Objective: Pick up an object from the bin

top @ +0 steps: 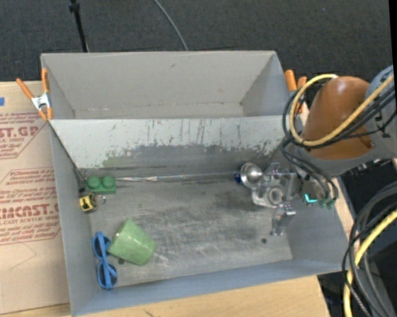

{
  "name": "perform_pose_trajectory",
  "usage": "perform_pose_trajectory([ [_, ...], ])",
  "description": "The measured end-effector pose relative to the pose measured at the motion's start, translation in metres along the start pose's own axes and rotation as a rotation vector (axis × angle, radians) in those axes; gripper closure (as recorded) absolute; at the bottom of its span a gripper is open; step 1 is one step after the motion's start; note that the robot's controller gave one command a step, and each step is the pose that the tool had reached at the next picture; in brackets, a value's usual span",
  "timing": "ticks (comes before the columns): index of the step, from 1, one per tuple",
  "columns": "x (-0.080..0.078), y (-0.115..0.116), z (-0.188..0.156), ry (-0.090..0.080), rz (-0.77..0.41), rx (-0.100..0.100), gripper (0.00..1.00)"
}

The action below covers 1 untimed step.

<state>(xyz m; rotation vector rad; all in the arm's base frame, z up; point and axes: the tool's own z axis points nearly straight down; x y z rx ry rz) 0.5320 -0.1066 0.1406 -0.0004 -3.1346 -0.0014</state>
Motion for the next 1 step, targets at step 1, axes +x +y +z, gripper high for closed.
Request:
perform_pose_trajectory([
  [1,-0.0511,-0.0332,0.0641,-0.009,-0.157,0.001,0.0],
])
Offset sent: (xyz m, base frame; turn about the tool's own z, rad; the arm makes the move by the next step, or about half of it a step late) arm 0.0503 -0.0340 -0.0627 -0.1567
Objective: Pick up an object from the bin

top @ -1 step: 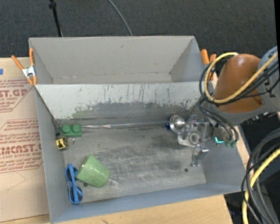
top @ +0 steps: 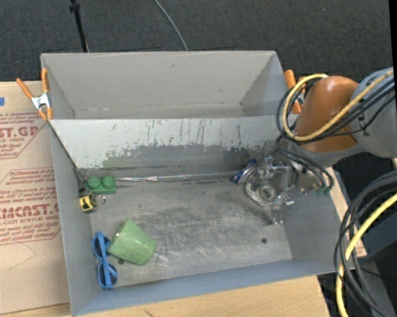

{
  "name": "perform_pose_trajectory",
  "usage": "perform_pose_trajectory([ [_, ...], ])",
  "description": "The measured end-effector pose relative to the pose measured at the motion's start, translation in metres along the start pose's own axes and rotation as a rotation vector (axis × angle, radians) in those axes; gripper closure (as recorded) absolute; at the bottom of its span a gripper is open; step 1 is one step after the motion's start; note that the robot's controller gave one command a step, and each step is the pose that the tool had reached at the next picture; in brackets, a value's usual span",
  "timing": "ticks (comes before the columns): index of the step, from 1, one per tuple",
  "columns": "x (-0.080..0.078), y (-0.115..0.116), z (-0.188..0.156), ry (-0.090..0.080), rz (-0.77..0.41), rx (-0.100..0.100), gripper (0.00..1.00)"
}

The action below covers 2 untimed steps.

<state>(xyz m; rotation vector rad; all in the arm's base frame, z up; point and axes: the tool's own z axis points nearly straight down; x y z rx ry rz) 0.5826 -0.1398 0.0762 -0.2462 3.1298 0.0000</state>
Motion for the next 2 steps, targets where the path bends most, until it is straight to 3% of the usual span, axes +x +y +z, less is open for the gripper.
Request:
perform_pose_trajectory([
  [1,-0.001,0.001,-0.002,-0.001,-0.001,0.0,1.0],
  [2,0.008,0.009,-0.182,-0.009,-0.022,0.004,1.0],
])
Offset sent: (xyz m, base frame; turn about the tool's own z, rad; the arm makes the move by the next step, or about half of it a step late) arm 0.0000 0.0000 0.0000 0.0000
